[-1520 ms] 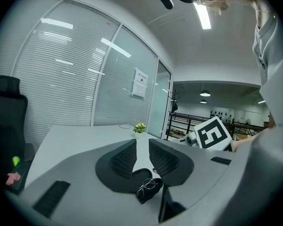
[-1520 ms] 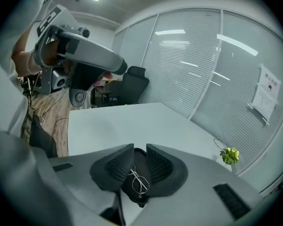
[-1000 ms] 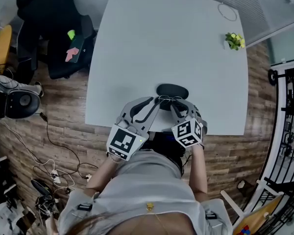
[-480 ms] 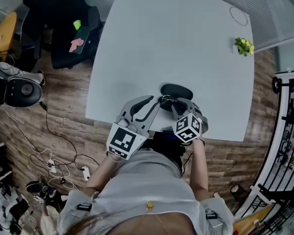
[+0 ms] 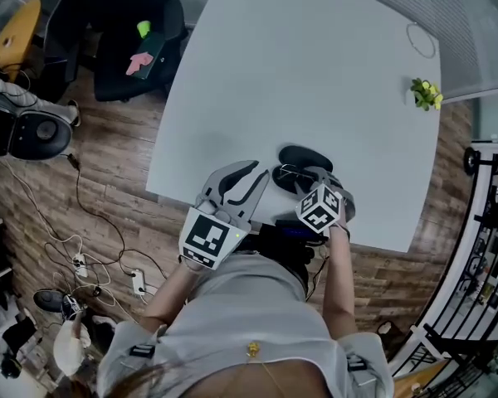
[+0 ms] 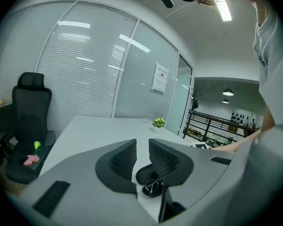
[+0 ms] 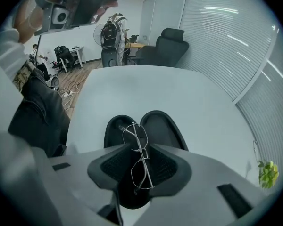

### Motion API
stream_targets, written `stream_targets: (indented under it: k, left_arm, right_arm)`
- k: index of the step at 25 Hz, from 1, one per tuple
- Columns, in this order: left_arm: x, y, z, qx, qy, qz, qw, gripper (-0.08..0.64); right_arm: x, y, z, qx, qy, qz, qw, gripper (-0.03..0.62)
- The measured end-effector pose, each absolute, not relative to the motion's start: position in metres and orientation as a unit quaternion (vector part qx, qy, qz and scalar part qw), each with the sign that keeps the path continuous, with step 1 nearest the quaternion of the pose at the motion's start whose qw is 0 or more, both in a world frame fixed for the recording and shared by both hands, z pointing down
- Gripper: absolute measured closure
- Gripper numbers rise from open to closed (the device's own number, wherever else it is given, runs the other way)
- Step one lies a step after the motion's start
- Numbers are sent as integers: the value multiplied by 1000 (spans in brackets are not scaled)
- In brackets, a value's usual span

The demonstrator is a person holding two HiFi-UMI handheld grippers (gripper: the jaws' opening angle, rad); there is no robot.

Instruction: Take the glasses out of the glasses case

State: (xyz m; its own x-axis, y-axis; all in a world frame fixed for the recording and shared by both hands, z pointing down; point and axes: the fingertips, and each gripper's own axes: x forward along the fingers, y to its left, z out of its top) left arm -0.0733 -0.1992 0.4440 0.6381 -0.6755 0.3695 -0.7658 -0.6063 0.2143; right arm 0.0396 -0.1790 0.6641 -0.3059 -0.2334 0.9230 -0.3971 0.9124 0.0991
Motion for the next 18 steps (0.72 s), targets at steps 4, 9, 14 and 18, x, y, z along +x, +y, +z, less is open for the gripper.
stream_targets:
  k: [4, 9, 14, 18]
  left_arm:
    - [-76, -200, 445, 882, -415, 126, 183, 469]
    - [-78, -200, 446, 877, -425, 125, 186, 469]
    - [-83, -200, 448, 871, -434, 128, 191, 469]
    - [-86, -199, 448, 869, -437, 128, 192, 469]
  right_arm:
    - [41, -179, 676, 172, -802, 82, 565, 451]
    - [43, -179, 690, 145, -799, 90, 577, 449]
    - [41, -183, 692, 131, -801, 82, 579, 465]
    - [42, -183, 693, 112, -798, 59, 589, 485]
